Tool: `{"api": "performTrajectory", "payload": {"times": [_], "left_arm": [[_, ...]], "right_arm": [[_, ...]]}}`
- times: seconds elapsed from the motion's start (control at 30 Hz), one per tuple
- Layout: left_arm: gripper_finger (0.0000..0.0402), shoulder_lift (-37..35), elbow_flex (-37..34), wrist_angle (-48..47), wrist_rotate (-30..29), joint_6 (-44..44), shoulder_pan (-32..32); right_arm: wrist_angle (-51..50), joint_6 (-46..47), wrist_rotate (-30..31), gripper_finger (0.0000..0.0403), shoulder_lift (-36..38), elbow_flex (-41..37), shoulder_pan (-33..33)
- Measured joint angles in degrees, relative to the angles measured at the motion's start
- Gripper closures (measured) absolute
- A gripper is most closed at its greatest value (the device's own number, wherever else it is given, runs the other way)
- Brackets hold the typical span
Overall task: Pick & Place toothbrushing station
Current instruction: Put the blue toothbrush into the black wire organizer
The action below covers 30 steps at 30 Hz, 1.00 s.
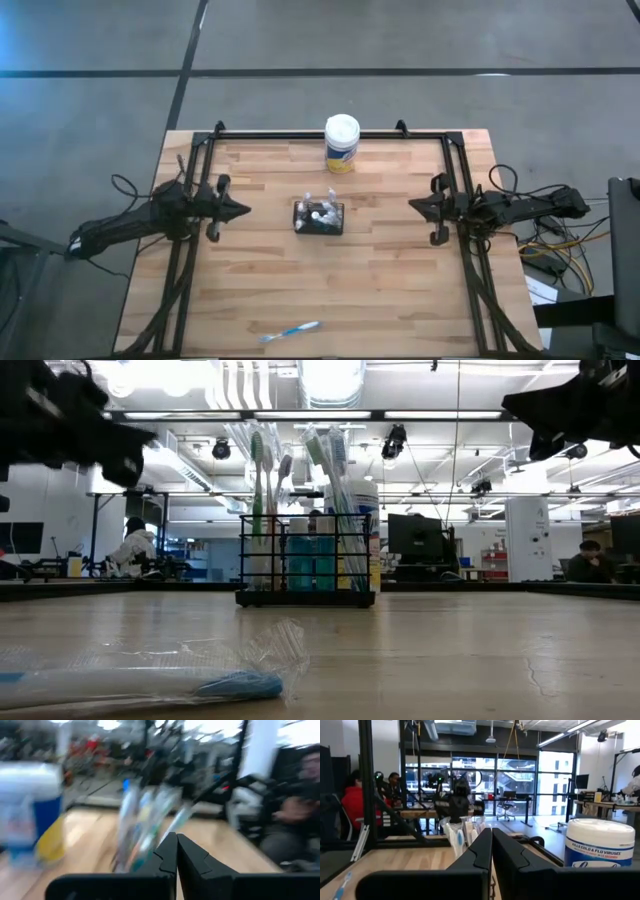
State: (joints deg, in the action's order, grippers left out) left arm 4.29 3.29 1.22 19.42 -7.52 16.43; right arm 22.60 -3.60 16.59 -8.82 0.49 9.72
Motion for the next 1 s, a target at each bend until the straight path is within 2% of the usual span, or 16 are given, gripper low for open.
{"api": "performTrajectory", "payload": {"times": [0.17,0.33,0.4,0.5,0.57,0.7,0.83,1.0], "left_arm": [[0.0398,1.45,6.42,1.53,0.71,1.43,-6.11],[0.0399,5.66,11.33,-1.82,-7.77,1.62,-12.61],[0.0399,8.20,12.19,-3.93,-8.96,1.28,-15.10],[0.0400,12.32,12.57,-3.80,-10.93,0.95,-18.93],[0.0400,14.75,13.08,-3.65,-15.02,1.48,-21.35],[0.0398,18.17,14.39,-3.93,-22.27,1.33,-24.19],[0.0392,19.09,14.75,-3.85,-23.48,0.36,-24.49],[0.0392,18.50,14.47,-3.86,-24.09,-1.89,-24.49]], "right_arm": [[-0.45,0.80,-0.10,0.0394,-1.90,0.02,0.00],[-1.88,2.04,-0.11,0.0394,-4.07,0.02,0.00],[-1.84,2.99,-0.45,0.0394,-5.13,0.02,0.07],[-1.79,5.13,-3.66,0.0394,-7.32,0.24,0.19],[-2.41,6.63,-5.45,0.0394,-10.12,1.68,0.36],[-2.80,8.01,-6.01,0.0394,-20.55,8.19,3.42],[-3.81,7.30,-6.00,0.0394,-35.04,18.64,7.88],[-11.48,8.97,-6.00,0.0394,-54.71,35.48,12.15]]}}
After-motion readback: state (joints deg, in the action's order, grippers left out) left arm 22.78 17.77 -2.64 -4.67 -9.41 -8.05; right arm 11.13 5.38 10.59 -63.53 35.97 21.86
